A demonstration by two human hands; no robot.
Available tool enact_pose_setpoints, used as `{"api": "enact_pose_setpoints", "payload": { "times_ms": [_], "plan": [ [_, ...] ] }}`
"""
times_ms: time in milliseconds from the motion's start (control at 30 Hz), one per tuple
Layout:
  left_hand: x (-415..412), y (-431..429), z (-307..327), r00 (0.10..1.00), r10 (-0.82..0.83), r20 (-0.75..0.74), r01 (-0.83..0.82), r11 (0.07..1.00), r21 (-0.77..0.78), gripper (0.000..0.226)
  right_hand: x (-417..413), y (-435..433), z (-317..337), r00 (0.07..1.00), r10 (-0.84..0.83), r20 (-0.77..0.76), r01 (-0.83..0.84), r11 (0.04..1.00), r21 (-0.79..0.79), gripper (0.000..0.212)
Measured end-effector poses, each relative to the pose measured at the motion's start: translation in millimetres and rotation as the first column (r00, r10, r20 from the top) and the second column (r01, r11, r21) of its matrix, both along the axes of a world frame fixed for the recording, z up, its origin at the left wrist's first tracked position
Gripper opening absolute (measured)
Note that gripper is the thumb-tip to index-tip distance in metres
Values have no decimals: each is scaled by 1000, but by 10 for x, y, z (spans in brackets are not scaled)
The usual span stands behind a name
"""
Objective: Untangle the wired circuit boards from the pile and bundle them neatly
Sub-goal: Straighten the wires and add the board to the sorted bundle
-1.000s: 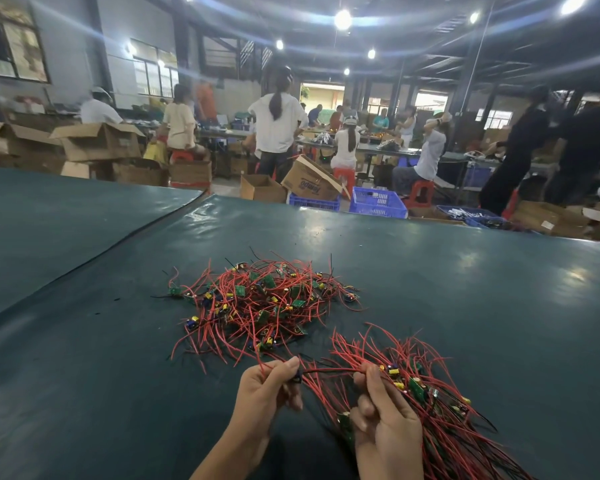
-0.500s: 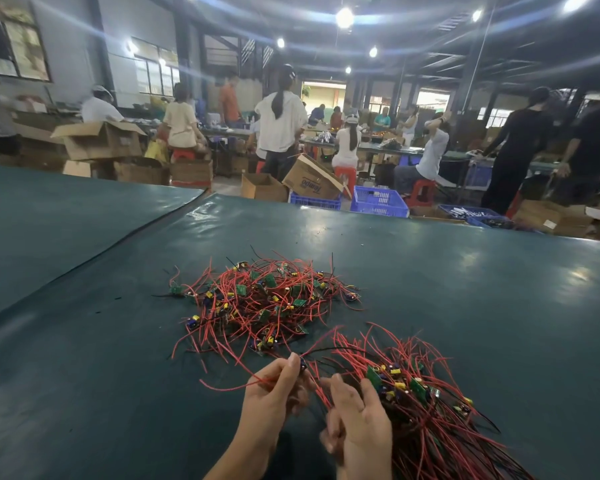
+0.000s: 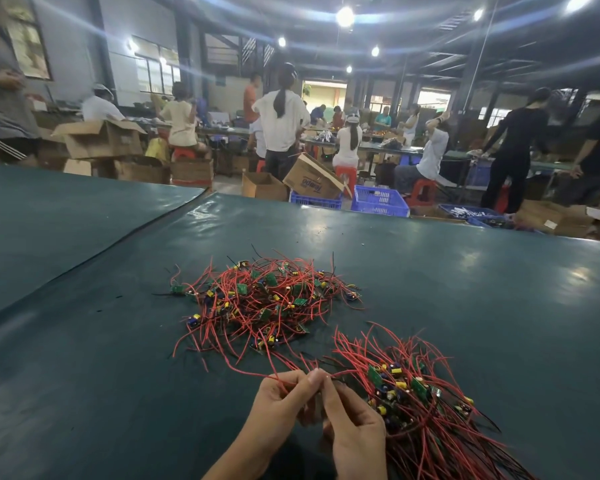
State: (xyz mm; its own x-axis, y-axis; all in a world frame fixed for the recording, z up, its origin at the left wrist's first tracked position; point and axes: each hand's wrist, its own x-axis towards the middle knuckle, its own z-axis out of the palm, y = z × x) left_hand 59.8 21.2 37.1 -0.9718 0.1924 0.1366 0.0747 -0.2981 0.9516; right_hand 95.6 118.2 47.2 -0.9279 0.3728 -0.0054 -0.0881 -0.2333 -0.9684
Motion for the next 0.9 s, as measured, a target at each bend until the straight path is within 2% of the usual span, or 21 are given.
{"api": "enact_pose_setpoints", "payload": {
  "times_ms": [100, 233, 433, 667, 900],
  "plan": [
    [1, -12, 0, 1000, -18, 20, 19, 1000, -3, 63, -3, 7, 10, 999, 5, 32, -4, 999, -37, 17],
    [14, 11, -18, 999, -39, -18, 39, 998, -46, 43, 22, 53, 42, 995, 73, 70, -58, 980, -190, 20],
    [17, 1, 31, 998, -2, -58, -3, 996, -92, 35, -22, 105, -8, 1000, 16, 27, -13, 990, -141, 23],
    [27, 33, 76, 997, -8, -78, 0, 994, -108, 35, -74, 195, 37, 997, -45, 68, 60, 969, -239, 28],
    [52, 27, 98, 996, -35, -80, 26, 993, -115, 35, -41, 220, 104, 996, -89, 31, 93, 978, -185, 34]
  ]
}}
